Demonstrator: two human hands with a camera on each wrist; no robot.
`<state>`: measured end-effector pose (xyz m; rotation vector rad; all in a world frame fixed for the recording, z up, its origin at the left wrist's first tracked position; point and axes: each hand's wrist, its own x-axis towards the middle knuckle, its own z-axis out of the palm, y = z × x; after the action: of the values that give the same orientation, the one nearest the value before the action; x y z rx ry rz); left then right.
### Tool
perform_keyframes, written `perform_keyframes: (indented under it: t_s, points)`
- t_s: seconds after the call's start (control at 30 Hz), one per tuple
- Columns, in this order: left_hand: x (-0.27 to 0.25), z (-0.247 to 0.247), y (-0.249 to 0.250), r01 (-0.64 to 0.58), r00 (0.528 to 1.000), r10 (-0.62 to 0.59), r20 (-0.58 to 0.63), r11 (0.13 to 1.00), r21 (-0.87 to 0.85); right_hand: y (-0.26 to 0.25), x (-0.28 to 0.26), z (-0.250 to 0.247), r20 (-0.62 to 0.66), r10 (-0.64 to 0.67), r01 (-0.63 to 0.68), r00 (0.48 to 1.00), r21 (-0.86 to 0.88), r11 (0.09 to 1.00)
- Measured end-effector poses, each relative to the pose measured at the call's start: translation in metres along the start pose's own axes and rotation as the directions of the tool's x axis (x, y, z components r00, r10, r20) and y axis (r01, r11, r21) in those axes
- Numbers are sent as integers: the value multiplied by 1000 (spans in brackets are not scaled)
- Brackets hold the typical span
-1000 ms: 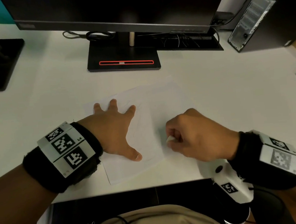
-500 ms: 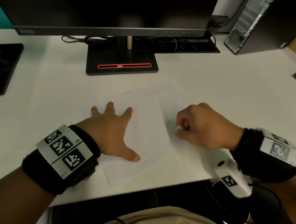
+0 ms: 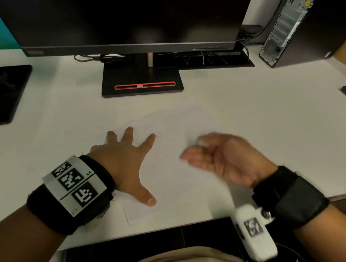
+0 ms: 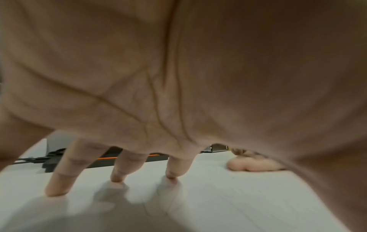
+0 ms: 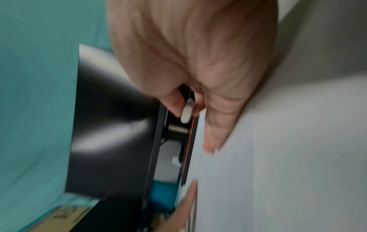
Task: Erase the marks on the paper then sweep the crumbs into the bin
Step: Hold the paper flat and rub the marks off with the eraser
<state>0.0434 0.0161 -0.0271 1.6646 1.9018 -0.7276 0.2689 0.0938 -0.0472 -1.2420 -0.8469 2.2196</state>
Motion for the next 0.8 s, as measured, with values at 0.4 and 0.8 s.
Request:
perform_keyframes:
  t_s: [0.4,0.8]
  points:
    - [2,7,3,-42,998,43,-38,999,22,28,-14,12,285,213,-203,935,-65,977]
    - [-2,7,3,-117,993,118,12,992,-54,39,-15,25,304,137,-130,943,-42,991]
